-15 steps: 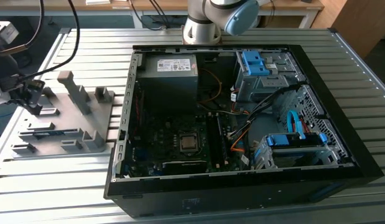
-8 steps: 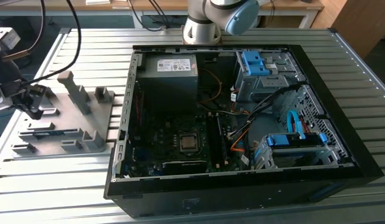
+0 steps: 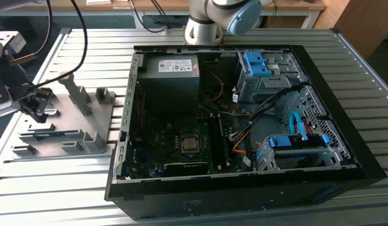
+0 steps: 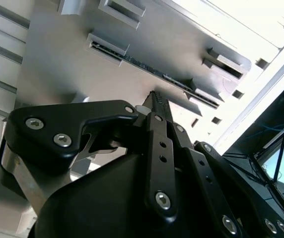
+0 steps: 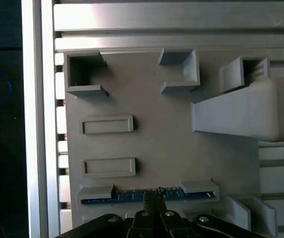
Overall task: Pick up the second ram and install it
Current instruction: 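Pick up the second ram and move it above second insertion slot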
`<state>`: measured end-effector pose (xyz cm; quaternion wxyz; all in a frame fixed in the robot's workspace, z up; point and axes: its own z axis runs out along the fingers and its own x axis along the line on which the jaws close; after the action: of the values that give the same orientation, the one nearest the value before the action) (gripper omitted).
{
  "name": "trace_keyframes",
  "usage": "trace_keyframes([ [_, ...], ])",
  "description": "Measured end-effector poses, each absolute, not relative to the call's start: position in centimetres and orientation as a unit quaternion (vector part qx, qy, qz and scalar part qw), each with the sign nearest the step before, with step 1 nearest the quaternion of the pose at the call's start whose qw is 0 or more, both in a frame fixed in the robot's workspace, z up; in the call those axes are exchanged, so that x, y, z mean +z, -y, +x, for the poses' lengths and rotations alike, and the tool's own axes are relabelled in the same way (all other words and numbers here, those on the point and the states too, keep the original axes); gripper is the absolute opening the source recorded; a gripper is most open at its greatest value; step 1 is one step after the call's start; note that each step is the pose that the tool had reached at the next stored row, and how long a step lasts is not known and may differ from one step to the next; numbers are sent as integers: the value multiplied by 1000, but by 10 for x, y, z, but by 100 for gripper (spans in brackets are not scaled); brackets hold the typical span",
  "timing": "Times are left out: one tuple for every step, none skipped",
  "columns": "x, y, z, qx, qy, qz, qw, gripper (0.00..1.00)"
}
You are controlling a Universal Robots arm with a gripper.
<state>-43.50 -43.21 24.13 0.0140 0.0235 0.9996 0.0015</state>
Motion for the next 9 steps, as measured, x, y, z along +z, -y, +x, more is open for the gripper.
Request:
trace_keyframes([
  [241,434,-435,2,-1000,23,14,10],
  [240,436,-435,2,-1000,23,14,10],
  [240,438,-434,2,-1000,23,14,10],
  [240,439,-434,2,-1000,23,14,10],
  [239,440,-433,2,-1000,23,14,10],
  [238,441,-433,2,-1000,22,14,10],
  [237,442,-431,2,-1000,22,14,10],
  [237,442,-430,1,-1000,21,13,10],
  [236,442,-428,2,-1000,20,13,10],
])
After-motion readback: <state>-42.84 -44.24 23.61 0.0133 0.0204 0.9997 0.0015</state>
